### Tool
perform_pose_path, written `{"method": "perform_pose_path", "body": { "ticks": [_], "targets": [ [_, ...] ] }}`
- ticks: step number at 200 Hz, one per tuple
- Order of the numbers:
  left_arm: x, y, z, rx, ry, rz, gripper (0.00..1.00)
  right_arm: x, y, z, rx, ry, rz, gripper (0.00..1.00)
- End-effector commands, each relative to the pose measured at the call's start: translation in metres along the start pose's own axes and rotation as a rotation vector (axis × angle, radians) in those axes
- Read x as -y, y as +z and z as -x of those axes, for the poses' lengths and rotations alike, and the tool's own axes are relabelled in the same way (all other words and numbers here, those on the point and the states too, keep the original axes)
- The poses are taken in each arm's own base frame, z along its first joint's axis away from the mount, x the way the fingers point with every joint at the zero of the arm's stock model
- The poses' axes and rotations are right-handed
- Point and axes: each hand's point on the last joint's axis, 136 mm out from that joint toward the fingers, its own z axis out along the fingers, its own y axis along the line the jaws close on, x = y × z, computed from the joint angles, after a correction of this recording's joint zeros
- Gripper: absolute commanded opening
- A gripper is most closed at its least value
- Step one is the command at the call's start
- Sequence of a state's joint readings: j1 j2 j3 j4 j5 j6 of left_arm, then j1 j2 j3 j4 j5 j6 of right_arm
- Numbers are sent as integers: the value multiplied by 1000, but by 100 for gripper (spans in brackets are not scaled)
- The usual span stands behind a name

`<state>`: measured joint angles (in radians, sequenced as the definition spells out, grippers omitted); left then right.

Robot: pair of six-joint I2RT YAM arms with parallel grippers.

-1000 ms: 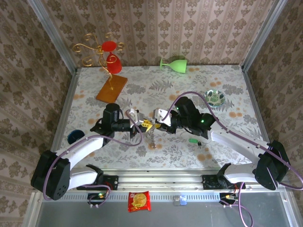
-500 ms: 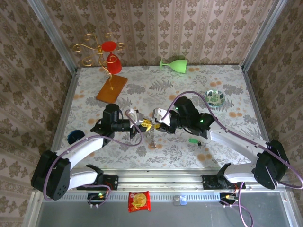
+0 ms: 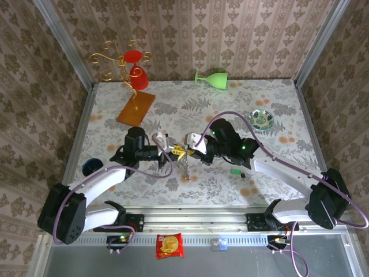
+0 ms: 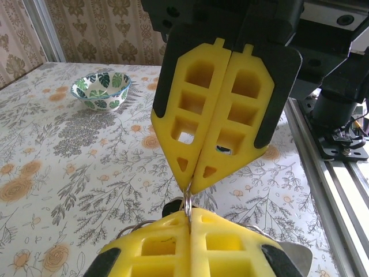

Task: Put the keys on the keyring

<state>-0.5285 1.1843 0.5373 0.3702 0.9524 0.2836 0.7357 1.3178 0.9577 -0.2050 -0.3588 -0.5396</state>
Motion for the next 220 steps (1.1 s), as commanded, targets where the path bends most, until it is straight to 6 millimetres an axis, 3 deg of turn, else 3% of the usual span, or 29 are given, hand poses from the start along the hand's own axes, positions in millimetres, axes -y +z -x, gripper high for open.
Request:
{"method": "perform_pose_path", "body": {
  "ticks": [1, 18, 46, 79, 98, 116, 151, 220],
  "targets": [
    [-2, -2, 14, 57, 13, 11, 0, 6, -3, 0, -31, -64, -52, 0],
    [-4, -2, 16, 79, 4, 25, 0, 1, 2, -7, -63, -88, -44, 0],
    [-6, -1, 16, 87, 0, 35, 0, -22, 16, -20, -136, -154, 27, 0],
    [-2, 2, 9, 55, 10, 26, 0, -19, 11, -8, -82, -159, -9, 0],
    [-2, 2, 9, 55, 17, 28, 0, -8, 1, -2, -23, -95, -47, 27],
    [-2, 1, 11, 66, 32, 33, 0, 2, -11, 0, 49, 0, -55, 35],
    [1, 1, 13, 96, 52, 22, 0, -1, -22, 11, 174, 153, 59, 37],
    [3, 1, 19, 173, 51, -20, 0, -2, -10, 17, 235, 224, 119, 37]
  ]
}}
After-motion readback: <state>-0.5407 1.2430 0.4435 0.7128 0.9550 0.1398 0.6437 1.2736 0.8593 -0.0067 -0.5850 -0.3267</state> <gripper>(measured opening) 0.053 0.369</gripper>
